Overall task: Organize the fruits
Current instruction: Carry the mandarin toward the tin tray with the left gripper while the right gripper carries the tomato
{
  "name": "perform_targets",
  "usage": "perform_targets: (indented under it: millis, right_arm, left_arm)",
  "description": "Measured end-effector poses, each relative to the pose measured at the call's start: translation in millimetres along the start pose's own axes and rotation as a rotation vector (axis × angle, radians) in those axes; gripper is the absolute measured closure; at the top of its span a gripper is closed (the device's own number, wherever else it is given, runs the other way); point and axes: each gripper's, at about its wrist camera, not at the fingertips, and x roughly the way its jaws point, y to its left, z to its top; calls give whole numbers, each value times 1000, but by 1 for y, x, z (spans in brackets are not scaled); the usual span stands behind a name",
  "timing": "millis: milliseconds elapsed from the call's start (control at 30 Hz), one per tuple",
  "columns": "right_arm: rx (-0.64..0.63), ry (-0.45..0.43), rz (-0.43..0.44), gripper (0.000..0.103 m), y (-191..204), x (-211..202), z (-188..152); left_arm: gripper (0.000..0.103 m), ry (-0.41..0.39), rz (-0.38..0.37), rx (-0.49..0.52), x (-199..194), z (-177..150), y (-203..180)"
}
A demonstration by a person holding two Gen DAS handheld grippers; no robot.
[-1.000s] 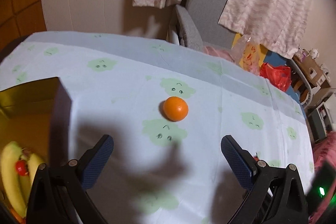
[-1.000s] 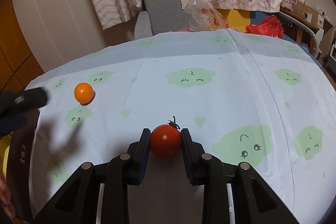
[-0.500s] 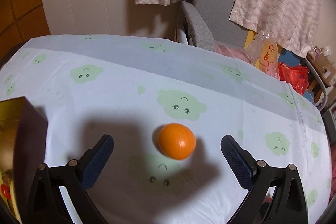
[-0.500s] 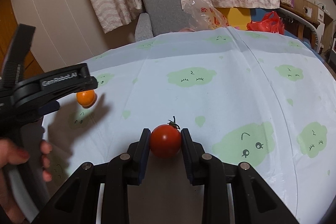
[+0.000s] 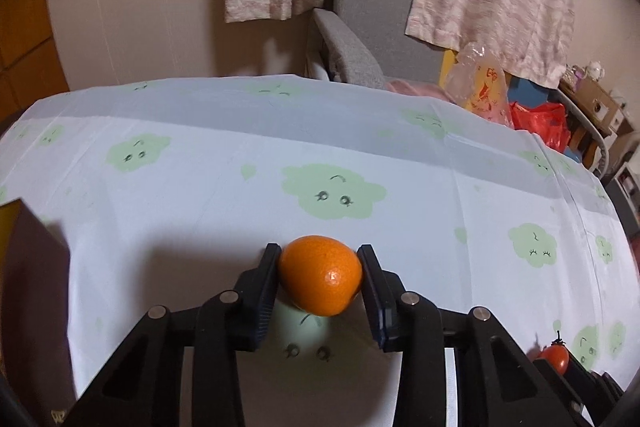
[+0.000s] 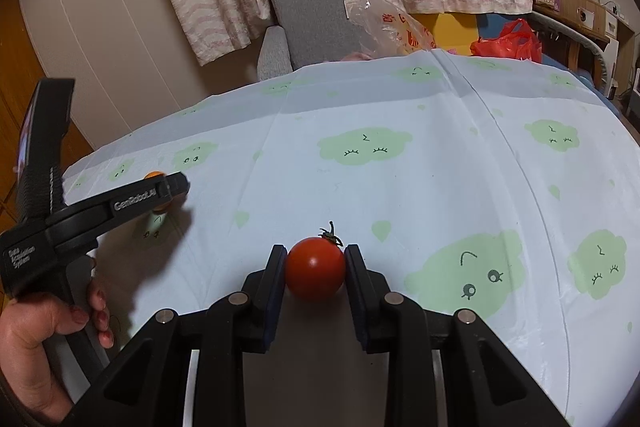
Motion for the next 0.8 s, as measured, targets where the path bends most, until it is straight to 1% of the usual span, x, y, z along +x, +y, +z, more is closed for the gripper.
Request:
perform_targets:
  millis: [133,333,500,667,800]
  right_arm:
    - [-6,-3,-8,73,1,0,-1]
    - [-18,-6,-21,73,3,-1,-1]
    - [-33,-18,-52,73,6,-3,-2]
    - [-27,-44,-75,73,5,-9,-3]
    - [-59,-63,-90,73,12,-17,-6]
  left_arm:
    - [64,-14,16,-6,-9,-8,1]
    - [64,-50,44,36,-28,-23,-5]
    - [64,-56,29,54,-43,-34,-9]
    - [64,-41,-16,5,-61,-53,-5]
    - [64,-34,-51,-14,-79,-69,-2]
